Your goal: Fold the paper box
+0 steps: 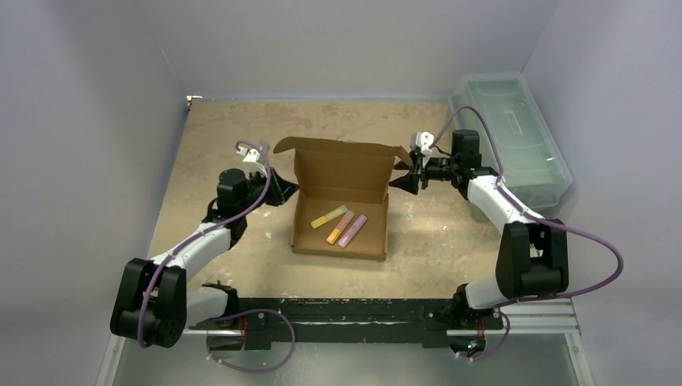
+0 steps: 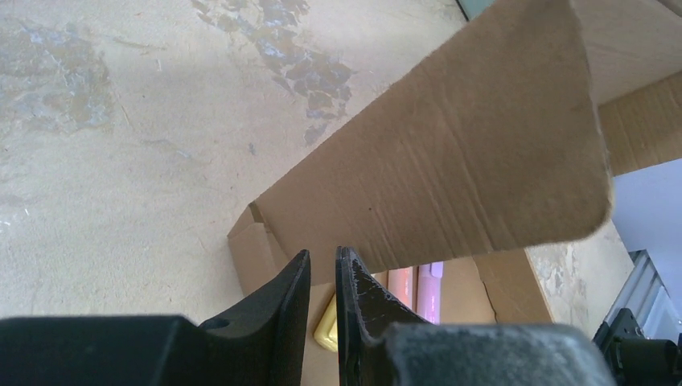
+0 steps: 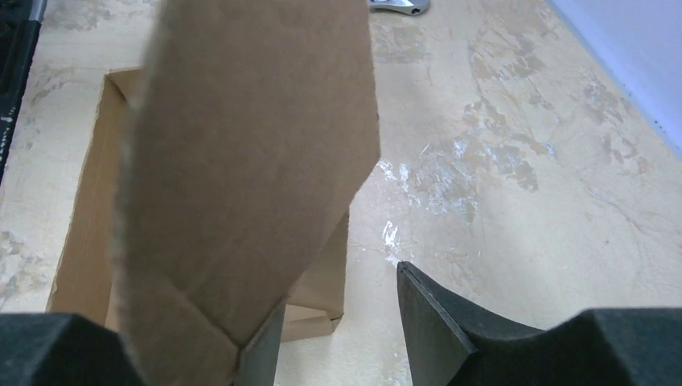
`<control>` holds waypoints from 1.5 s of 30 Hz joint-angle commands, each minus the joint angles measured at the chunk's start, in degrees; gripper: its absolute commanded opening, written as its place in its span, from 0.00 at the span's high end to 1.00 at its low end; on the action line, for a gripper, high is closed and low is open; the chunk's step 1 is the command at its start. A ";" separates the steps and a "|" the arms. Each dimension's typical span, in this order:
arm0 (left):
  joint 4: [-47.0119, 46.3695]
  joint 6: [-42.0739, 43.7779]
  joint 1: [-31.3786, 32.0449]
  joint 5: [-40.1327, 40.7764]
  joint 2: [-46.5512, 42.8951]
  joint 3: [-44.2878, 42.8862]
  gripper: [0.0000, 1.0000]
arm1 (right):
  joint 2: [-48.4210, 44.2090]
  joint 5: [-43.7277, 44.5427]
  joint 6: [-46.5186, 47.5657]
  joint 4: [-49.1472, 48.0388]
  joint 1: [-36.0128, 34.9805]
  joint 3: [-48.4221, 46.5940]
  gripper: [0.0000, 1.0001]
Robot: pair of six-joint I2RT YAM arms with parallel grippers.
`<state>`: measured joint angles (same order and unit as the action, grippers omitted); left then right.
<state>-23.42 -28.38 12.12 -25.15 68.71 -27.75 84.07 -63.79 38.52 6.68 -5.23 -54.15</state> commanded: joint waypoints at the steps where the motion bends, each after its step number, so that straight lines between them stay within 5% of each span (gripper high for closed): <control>1: -3.54 -1.50 -0.16 -1.58 -1.72 1.44 0.83 | -1.48 -3.30 2.01 -2.66 -0.11 0.95 0.44; 14: -7.22 -6.71 -0.16 -1.93 -2.78 5.98 0.84 | 0.51 -6.21 37.14 23.02 -0.04 -0.62 0.41; 21: -3.21 -9.41 -0.09 0.18 -5.17 6.49 0.84 | 0.35 -3.87 43.31 26.87 -0.06 -0.69 0.41; 37: 35.75 -22.48 -0.16 17.17 -14.57 -1.15 0.85 | -1.88 0.85 46.25 27.46 0.01 0.94 0.40; 45: 48.68 -17.56 -0.14 31.47 -25.33 -10.53 0.76 | -4.83 6.42 52.15 35.54 3.27 2.12 0.32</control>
<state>18.55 -48.86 12.12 -2.68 48.25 -31.99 82.65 -60.45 85.89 36.67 -4.56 -53.08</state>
